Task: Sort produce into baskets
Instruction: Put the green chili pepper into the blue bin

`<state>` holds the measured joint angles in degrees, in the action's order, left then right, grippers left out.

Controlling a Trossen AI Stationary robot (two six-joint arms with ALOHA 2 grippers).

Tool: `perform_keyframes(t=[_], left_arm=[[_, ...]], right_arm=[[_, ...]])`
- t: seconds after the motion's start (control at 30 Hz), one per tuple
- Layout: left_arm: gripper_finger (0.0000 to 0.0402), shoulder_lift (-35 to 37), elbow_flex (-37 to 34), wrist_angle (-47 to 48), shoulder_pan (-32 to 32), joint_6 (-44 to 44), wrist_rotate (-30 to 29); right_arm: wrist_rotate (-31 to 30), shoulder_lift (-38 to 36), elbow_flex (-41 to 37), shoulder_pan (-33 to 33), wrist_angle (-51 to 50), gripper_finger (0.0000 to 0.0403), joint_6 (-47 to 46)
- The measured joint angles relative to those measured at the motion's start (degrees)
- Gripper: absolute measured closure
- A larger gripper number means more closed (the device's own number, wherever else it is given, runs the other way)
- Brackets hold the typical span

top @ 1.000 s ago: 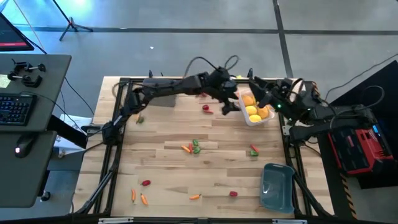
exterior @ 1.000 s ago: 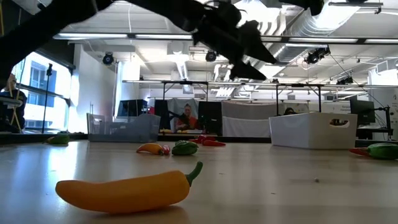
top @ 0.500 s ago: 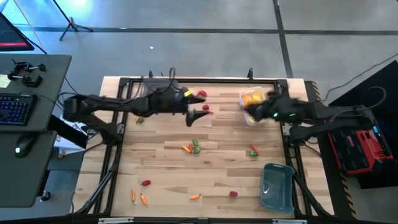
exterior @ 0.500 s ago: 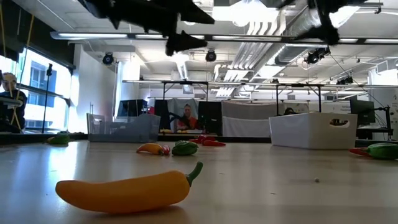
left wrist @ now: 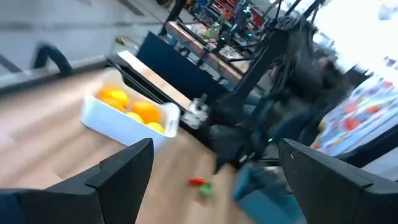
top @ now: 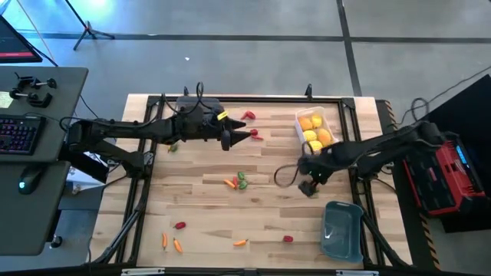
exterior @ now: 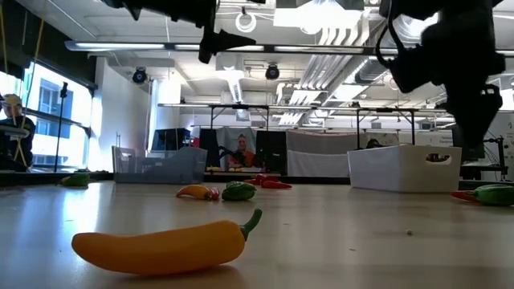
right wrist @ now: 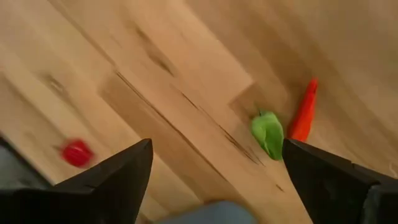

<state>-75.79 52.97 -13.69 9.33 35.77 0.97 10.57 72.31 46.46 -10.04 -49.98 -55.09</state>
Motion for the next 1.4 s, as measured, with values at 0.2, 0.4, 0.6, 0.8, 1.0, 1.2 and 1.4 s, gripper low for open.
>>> perform_keyframes(t=[0.2,0.4,0.6,0.8,1.0,1.2,1.4], left_arm=[[0.0069,0.00,0.00,-0.85,-0.07,8.64,2.99],[0.0069,-0.02,0.00,-7.84,-0.07,11.63,4.48],[0.0069,0.00,0.00,-13.75,-0.05,11.63,4.89],[0.0069,0.29,0.00,-13.51,0.02,11.49,5.57],[0.0069,0.35,0.00,-13.58,0.95,11.02,5.55],[0.0069,0.63,0.00,-13.51,2.87,11.79,4.87],[0.0069,0.63,0.00,-13.30,4.21,12.62,4.85]], right_arm=[[-4.24,7.04,0.00,-3.20,-2.58,0.0104,4.50],[-4.57,11.87,0.00,-3.26,-3.83,0.0133,7.39],[-5.40,14.73,0.00,-4.22,-0.56,0.0143,7.11],[-5.59,18.10,0.00,-4.39,-0.73,0.0157,6.98],[-5.44,19.26,0.00,-4.37,-0.60,0.0203,6.11],[-5.44,19.26,0.73,-4.39,-2.05,0.0283,6.47],[-12.20,17.30,9.47,-4.63,-13.47,0.0355,14.05]])
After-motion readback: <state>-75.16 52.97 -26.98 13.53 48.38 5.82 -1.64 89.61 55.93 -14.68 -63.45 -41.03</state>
